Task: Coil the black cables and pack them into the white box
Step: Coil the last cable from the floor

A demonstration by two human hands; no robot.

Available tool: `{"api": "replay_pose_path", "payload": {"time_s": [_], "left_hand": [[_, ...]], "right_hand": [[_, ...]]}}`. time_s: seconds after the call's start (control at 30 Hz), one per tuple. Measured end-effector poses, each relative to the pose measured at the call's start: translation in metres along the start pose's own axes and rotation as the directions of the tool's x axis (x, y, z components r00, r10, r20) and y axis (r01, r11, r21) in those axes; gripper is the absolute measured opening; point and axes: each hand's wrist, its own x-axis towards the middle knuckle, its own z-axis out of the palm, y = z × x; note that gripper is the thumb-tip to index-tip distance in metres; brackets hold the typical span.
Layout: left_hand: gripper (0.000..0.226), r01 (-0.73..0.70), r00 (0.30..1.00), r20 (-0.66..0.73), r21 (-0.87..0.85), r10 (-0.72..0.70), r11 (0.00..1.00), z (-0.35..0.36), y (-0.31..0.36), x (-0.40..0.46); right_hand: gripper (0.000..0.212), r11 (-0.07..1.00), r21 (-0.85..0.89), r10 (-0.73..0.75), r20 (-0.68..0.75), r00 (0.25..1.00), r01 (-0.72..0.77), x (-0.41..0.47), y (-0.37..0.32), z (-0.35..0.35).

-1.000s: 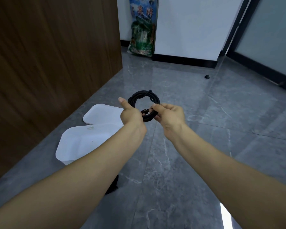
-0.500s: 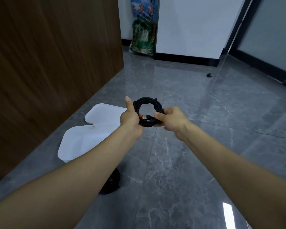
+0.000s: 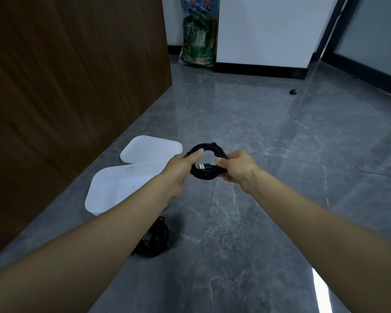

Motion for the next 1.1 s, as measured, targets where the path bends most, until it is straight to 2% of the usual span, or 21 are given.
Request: {"api": "replay_pose_path", "payload": {"time_s": [0.1, 0.2, 0.33, 0.43, 0.67, 0.77, 0.8, 0.83, 0.87, 0.9, 0.93, 0.97, 1.03, 1.1], "left_hand": [[0.029, -0.003, 0.999, 0.051, 0.042, 0.001, 0.999, -0.002, -0.01, 0.001], [0.034, 0.033, 0.999, 0.018, -0.066, -0.032, 0.997, -0.003, -0.015, 0.005], [0.043, 0.066, 0.997, 0.047, -0.17, -0.059, 0.983, 0.004, -0.016, 0.005], [0.049, 0.073, 0.997, -0.007, -0.192, -0.076, 0.979, 0.006, -0.02, 0.007], [0.026, 0.045, 0.992, -0.106, -0.182, -0.065, 0.982, -0.002, -0.024, -0.003], [0.029, 0.044, 0.983, -0.168, -0.182, -0.075, 0.982, -0.005, -0.024, -0.006], [0.036, 0.036, 0.972, -0.227, -0.13, -0.065, 0.991, -0.007, -0.026, -0.006], [0.044, 0.013, 0.95, -0.312, -0.005, -0.014, 1.0, -0.01, -0.029, -0.004], [0.047, -0.023, 0.916, -0.389, 0.187, 0.095, 0.982, -0.015, -0.032, -0.005], [0.044, -0.072, 0.877, -0.416, 0.384, 0.241, 0.921, -0.019, -0.035, -0.007], [0.038, -0.128, 0.844, -0.385, 0.531, 0.373, 0.837, -0.022, -0.037, -0.009], [0.033, -0.17, 0.834, -0.324, 0.619, 0.447, 0.767, -0.025, -0.04, -0.011], [0.033, -0.182, 0.858, -0.217, 0.719, 0.466, 0.671, -0.028, -0.046, -0.013], [0.035, -0.137, 0.881, -0.188, 0.777, 0.435, 0.614, -0.031, -0.052, -0.012]], "right_hand": [[0.01, 1.0, 0.015, 0.002, 0.002, 1.0, -0.002, 0.001, 0.003, 0.0], [0.014, 0.999, 0.037, -0.004, -0.002, 1.0, 0.004, 0.002, 0.007, 0.0], [0.024, 0.999, 0.036, -0.037, 0.006, 0.999, 0.037, 0.003, 0.011, 0.005], [0.028, 0.998, 0.051, -0.034, 0.033, 0.999, 0.033, 0.004, 0.014, 0.009], [0.028, 0.998, 0.066, 0.009, 0.094, 0.996, -0.015, 0.009, 0.022, 0.016], [0.029, 0.995, 0.093, 0.018, 0.093, 0.995, -0.027, 0.014, 0.025, 0.022], [0.028, 0.995, 0.097, 0.022, 0.095, 0.995, -0.031, 0.016, 0.027, 0.024], [0.027, 0.995, 0.098, 0.022, 0.097, 0.995, -0.031, 0.018, 0.029, 0.027], [0.025, 0.995, 0.097, 0.018, 0.101, 0.995, -0.028, 0.019, 0.031, 0.03], [0.022, 0.995, 0.093, 0.011, 0.109, 0.994, -0.021, 0.019, 0.032, 0.033], [0.017, 0.996, 0.087, 0.002, 0.117, 0.993, -0.012, 0.02, 0.033, 0.036], [0.014, 0.997, 0.081, -0.006, 0.125, 0.992, -0.004, 0.021, 0.034, 0.04], [0.016, 0.996, 0.093, -0.016, 0.131, 0.991, 0.004, 0.023, 0.036, 0.048], [0.017, 0.992, 0.13, -0.013, 0.128, 0.992, -0.003, 0.026, 0.038, 0.054]]}}
